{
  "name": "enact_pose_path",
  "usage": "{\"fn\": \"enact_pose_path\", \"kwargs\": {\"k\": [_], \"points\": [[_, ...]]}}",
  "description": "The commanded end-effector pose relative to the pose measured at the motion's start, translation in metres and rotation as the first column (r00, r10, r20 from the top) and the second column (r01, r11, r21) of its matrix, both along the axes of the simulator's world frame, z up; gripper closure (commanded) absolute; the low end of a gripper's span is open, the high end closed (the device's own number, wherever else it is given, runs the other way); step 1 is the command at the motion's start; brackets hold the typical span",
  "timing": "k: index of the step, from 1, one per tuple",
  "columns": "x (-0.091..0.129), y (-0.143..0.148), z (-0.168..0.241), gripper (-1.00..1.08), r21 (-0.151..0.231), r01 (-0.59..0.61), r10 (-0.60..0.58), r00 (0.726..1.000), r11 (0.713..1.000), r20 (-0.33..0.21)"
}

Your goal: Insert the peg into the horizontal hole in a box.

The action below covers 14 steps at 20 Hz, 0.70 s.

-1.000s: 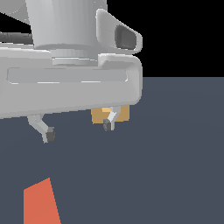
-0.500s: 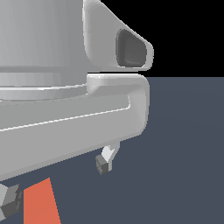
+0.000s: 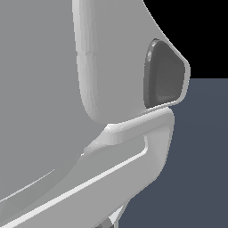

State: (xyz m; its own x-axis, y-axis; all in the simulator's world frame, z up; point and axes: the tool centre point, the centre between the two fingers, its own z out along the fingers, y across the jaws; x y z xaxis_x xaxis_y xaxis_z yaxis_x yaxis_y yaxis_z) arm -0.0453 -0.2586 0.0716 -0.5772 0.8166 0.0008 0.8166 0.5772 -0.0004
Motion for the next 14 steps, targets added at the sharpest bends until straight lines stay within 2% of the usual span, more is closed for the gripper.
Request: {"fn": "enact_pose_path", "kwargs": {"k": [1, 14], "points": [[0.0023, -0.0076, -0.0026, -0.92, 0.0, -0.018, 0.018, 1.0, 1.0, 0.001], [0.0047, -0.0133, -0.0059, -0.92, 0.0, -0.029, 0.029, 1.0, 1.0, 0.001]]}}
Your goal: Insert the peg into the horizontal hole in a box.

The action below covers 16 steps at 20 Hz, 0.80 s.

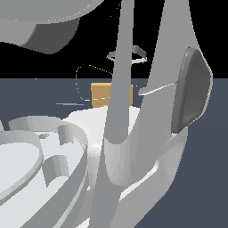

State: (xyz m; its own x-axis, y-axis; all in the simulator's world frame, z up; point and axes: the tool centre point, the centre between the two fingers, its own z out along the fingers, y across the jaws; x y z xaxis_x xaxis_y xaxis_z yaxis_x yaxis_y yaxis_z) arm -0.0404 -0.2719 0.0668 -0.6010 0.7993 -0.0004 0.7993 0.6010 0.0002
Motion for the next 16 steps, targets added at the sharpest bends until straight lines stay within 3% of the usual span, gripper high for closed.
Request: {"fn": "enact_pose_path", "kwargs": {"k": [1, 16], "points": [[0.0, 0.0, -0.003, -0.92, 0.0, 0.0, 0.0, 1.0, 1.0, 0.0], [0.0, 0.001, -0.05, -0.92, 0.0, 0.0, 0.0, 1.0, 1.0, 0.0]]}}
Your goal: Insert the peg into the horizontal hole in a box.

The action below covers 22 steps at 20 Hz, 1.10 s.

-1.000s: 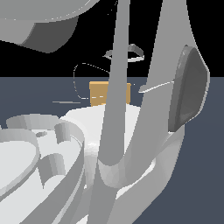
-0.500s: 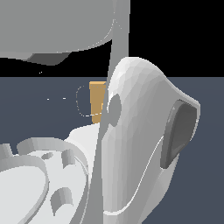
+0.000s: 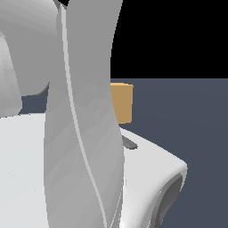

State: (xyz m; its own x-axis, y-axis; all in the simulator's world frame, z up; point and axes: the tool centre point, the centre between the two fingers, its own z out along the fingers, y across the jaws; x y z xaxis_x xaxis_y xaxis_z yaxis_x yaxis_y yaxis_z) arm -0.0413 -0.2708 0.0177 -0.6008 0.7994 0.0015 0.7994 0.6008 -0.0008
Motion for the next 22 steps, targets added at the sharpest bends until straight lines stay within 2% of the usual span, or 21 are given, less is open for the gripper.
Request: {"fn": "enact_pose_path", "kwargs": {"k": [1, 14, 22], "points": [[0.001, 0.0, 0.0, 1.08, -0.001, 0.0, 0.0, 1.0, 1.0, 0.002], [0.0, 0.002, 0.0, 1.08, 0.0, 0.004, -0.004, 1.0, 1.0, 0.001], [-0.001, 0.029, 0.005, 1.08, 0.0, 0.044, -0.044, 0.999, 0.999, 0.001]]}}
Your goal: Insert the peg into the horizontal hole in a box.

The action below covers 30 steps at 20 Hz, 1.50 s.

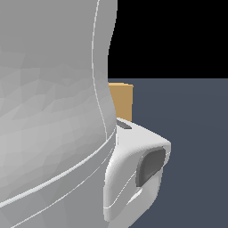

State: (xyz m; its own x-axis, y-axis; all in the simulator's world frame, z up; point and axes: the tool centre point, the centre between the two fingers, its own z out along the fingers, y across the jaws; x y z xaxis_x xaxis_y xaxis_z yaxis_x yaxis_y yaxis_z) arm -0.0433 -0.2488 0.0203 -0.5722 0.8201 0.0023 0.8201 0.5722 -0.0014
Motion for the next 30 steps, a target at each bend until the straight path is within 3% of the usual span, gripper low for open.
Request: {"fn": "enact_pose_path", "kwargs": {"k": [1, 15, 30], "points": [[0.0, 0.013, 0.003, 1.08, 0.0, 0.017, -0.017, 1.0, 1.0, 0.002], [0.007, 0.123, 0.023, 1.08, 0.0, 0.181, -0.181, 0.984, 0.984, 0.002], [0.037, 0.235, 0.044, 1.08, -0.001, 0.343, -0.343, 0.939, 0.939, 0.002]]}}
